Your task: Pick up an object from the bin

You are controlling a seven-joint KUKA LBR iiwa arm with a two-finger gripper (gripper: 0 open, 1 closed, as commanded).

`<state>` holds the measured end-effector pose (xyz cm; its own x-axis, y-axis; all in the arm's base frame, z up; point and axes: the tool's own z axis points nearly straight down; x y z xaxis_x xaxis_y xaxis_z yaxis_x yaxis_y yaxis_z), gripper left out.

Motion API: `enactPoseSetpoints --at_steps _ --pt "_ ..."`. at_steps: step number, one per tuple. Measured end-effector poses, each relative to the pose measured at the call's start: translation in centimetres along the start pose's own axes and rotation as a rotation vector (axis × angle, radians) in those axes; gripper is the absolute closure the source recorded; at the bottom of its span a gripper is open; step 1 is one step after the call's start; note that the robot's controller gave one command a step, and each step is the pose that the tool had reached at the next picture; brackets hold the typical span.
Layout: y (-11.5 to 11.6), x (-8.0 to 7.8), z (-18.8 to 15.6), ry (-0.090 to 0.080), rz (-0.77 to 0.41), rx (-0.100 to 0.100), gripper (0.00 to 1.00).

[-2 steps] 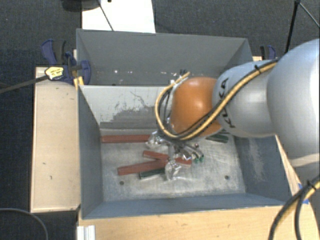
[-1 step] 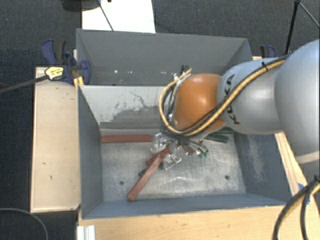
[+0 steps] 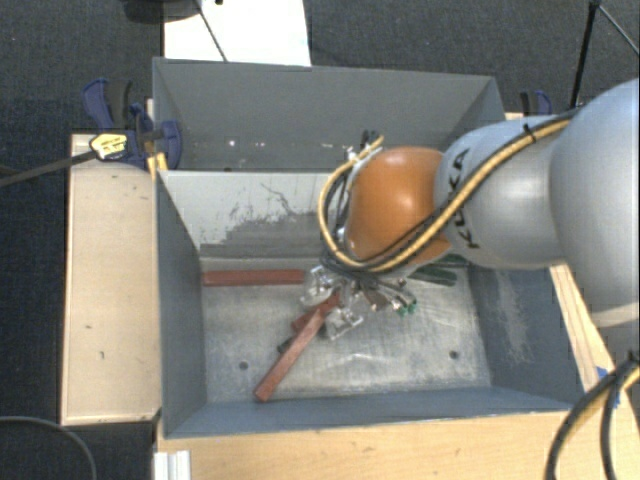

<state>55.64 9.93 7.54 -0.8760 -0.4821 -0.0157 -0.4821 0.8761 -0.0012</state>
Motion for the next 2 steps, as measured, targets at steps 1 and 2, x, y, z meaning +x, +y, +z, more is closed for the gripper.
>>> enactPoseSetpoints --at_steps 1,2 --pt "0.0 0.1 -0.3 0.004 0.000 -0.001 1.00" --pt "0.1 0.4 -1.8 0.019 0.001 -0.004 1.00"
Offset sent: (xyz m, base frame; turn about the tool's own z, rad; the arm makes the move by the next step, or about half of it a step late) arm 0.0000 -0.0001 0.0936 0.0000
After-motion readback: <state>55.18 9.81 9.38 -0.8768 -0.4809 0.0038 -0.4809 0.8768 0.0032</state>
